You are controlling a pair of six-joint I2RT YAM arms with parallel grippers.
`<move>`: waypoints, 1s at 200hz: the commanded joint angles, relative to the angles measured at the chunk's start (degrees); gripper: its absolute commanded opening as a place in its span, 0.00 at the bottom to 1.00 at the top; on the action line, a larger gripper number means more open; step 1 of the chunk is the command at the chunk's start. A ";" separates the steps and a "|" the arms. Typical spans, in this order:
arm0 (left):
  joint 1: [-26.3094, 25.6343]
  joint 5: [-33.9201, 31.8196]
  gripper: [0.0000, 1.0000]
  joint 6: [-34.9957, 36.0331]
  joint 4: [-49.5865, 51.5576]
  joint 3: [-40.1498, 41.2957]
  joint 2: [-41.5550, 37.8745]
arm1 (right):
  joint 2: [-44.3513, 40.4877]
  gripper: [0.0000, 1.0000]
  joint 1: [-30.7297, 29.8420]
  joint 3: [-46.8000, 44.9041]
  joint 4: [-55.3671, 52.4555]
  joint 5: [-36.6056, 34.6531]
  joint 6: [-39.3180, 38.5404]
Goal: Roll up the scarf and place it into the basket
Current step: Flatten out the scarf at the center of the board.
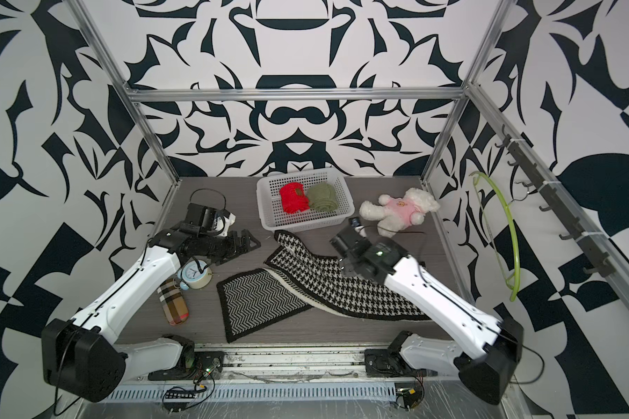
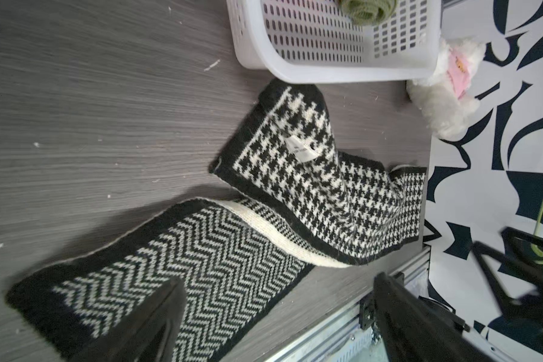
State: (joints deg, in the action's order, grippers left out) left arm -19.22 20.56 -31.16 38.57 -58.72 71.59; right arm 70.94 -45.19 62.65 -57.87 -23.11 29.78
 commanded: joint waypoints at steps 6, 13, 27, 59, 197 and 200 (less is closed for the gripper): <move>-0.02 -0.89 0.99 -1.40 -0.76 3.02 -1.56 | 6.83 0.86 -5.06 -4.04 9.63 7.60 0.63; -0.10 -0.86 0.99 -1.70 -1.01 3.34 -2.03 | 8.92 0.87 -6.31 -4.27 9.92 7.07 1.14; -0.27 -1.10 0.99 -1.35 -0.82 3.35 -2.60 | 12.07 0.87 -6.66 -4.54 8.80 6.84 2.99; -1.18 -2.34 0.99 0.50 0.66 1.92 -1.73 | 14.13 0.87 -6.77 -7.30 10.82 10.24 4.44; -1.17 -14.00 0.99 0.15 4.06 2.31 5.29 | 29.78 0.00 -7.90 -4.54 9.89 8.32 4.83; -1.17 -14.54 0.99 0.13 4.29 2.30 5.58 | 29.10 0.00 -7.90 -4.13 9.54 8.13 4.56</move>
State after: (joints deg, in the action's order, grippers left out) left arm -20.34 13.76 -31.62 38.89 -55.96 73.41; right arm 98.04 -55.31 57.06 -44.77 -9.19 33.34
